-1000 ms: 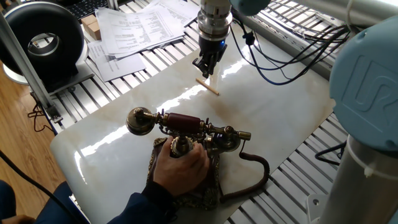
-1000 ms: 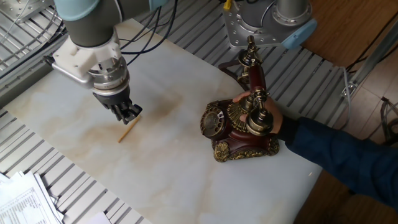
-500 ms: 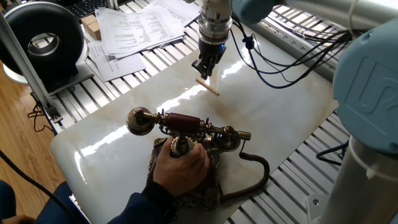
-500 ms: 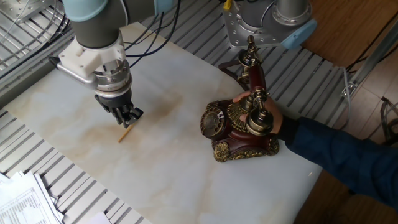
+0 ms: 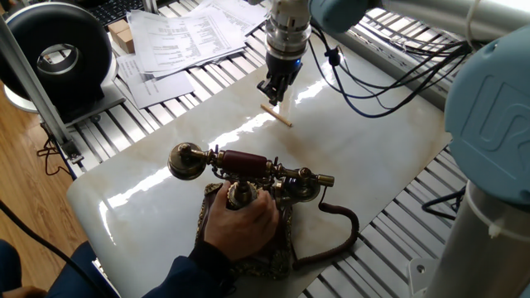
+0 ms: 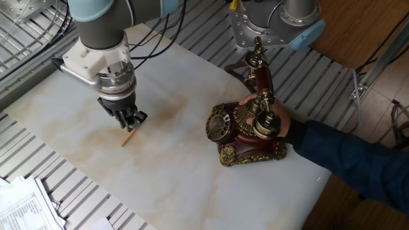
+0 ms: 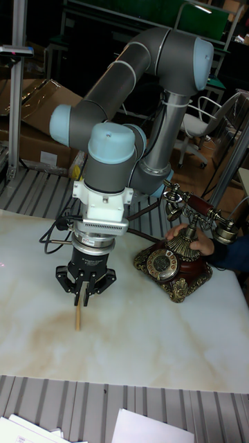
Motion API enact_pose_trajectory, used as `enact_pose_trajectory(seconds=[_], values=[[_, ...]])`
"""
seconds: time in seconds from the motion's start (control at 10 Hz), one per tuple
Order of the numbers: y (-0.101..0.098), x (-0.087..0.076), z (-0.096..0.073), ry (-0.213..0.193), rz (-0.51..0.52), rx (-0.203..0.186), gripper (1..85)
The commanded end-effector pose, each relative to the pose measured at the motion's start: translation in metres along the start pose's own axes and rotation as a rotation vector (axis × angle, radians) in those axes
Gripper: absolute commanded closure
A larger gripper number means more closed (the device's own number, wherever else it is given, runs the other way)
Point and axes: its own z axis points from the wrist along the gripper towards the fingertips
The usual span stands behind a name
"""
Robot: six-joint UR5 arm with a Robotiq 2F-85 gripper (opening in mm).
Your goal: Dial a number on an old rotary phone
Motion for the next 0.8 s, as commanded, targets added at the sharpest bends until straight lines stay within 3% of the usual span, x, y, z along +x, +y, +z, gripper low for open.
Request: enact_pose_trajectory(seconds=[0.0,0.2,0.7], values=[[-0.001,0.004,-0.016,0.018,0.004,-0.018,61.7],[-0.001,0.002,-0.016,0.008,0.006,-0.019,61.7],[0.003,-0.021,-0.017,-0.08,0.015,-0.033,61.7]])
